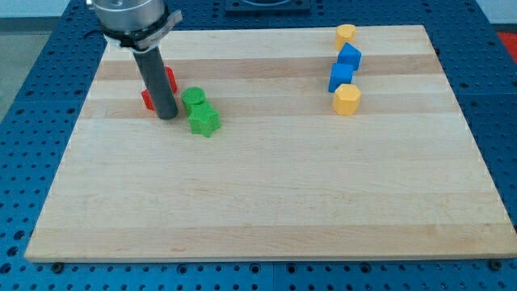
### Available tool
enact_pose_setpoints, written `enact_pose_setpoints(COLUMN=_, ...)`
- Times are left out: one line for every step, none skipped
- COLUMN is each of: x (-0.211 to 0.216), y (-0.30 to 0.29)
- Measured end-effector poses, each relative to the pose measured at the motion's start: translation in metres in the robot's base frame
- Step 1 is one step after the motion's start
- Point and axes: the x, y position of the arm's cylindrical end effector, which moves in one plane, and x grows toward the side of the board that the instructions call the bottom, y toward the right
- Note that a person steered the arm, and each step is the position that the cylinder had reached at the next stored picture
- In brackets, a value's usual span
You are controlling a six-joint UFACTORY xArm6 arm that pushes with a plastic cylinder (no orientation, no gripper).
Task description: Slide the blue triangle near the yellow hexagon
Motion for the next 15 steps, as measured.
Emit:
enact_pose_setpoints(x=-0.020, y=0.000)
enact_pose_setpoints(x=-0.032, y=0.000)
enact_pose_setpoints(x=-0.033, y=0.003)
enact_pose_setpoints(x=-0.062, y=0.064)
enact_pose_setpoints(x=-0.112, y=0.114)
enact_pose_setpoints(x=-0.144, y=0.151)
enact_pose_setpoints(x=-0.152, y=0.195)
enact_pose_setpoints(x=-0.146, y=0.207)
enact_pose_setpoints(x=-0.146, y=0.227)
enact_pose_setpoints(x=-0.153, y=0.265)
enact_pose_setpoints(x=-0.149, y=0.282)
enact_pose_setpoints(x=-0.131, y=0.289)
enact_pose_setpoints(x=-0.121, y=0.306)
enact_pose_setpoints(x=-0.095, y=0.306)
enact_pose_setpoints(x=-0.069, y=0.306)
